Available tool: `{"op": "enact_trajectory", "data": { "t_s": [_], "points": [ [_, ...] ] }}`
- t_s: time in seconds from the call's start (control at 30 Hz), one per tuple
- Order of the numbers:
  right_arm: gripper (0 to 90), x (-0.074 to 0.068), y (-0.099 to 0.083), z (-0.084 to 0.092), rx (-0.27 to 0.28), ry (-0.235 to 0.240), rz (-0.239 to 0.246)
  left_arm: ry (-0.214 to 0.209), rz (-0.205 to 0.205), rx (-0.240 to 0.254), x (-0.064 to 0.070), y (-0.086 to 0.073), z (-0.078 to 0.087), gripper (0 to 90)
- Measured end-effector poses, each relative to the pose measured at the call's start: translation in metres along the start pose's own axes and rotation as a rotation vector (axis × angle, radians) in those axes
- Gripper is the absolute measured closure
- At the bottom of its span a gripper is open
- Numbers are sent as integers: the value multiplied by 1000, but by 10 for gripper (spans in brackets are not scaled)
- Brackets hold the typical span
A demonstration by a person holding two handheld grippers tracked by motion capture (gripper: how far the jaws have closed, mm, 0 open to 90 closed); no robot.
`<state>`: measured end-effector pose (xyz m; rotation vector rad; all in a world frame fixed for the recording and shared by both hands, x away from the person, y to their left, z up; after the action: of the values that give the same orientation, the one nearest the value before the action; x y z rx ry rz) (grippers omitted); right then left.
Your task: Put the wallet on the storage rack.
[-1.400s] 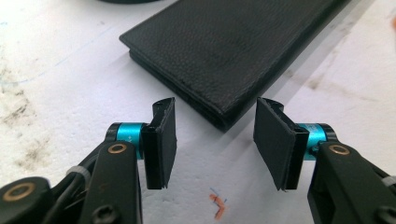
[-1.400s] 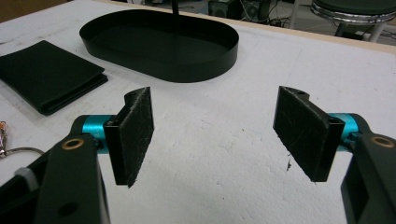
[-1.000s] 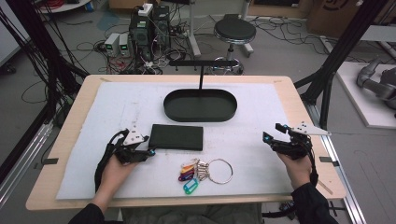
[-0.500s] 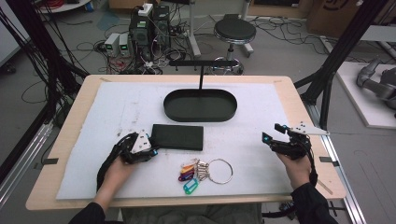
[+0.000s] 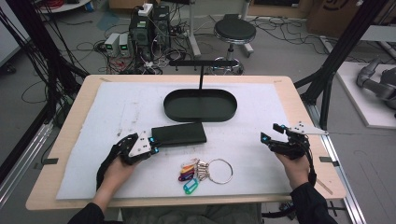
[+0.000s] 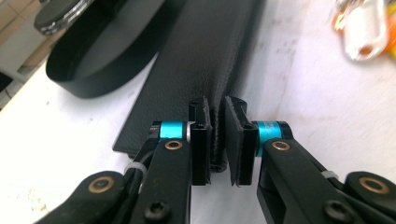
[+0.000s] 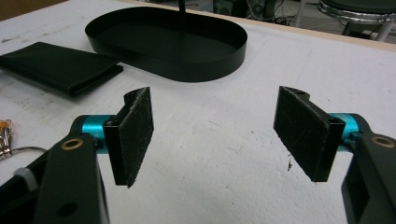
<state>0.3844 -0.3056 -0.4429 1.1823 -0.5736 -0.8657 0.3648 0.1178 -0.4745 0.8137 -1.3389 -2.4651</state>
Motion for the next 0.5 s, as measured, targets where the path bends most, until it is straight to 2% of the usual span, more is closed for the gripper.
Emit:
{"op": "enact_trajectory", "data": {
  "t_s": [0.03,0.07,0.1,0.13,0.2,0.27,0.3,0.33,0.37,0.4,0.5],
  "points": [
    [291,-3,1,0,11,16,-4,-13,19,38,0,7,3,813],
    [291,-4,2,0,18,23,-3,-13,19,38,0,7,3,816],
    [291,-6,4,0,23,28,-6,-26,35,80,0,15,6,817],
    [291,-6,4,0,23,28,-6,-26,35,80,0,15,6,818],
    [291,-11,6,-4,26,40,5,-36,52,122,0,25,9,819],
    [291,-15,7,-7,28,51,15,-41,55,132,1,27,10,821],
    [291,-18,8,-9,31,57,18,-53,78,163,2,31,12,822],
    [291,-18,8,-9,31,57,18,-53,78,163,2,31,12,821],
    [292,-22,10,-12,37,70,26,-60,103,195,2,34,14,822],
    [292,-22,10,-12,37,70,26,-60,103,195,2,34,14,822],
    [293,-37,14,-27,28,136,43,-59,119,213,1,37,18,821]
  ]
}}
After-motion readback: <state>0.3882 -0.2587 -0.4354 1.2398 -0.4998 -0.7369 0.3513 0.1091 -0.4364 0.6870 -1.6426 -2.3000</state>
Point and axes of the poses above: each handheld gripper's, and its own axes: z roughly backward along the jaws, y roughly out of its top, x roughly to its right, the point moved 8 cm from there along -z, roughly forward along the jaws, and after that the axes turned 7 degrees about x, right-handed, at the moved point
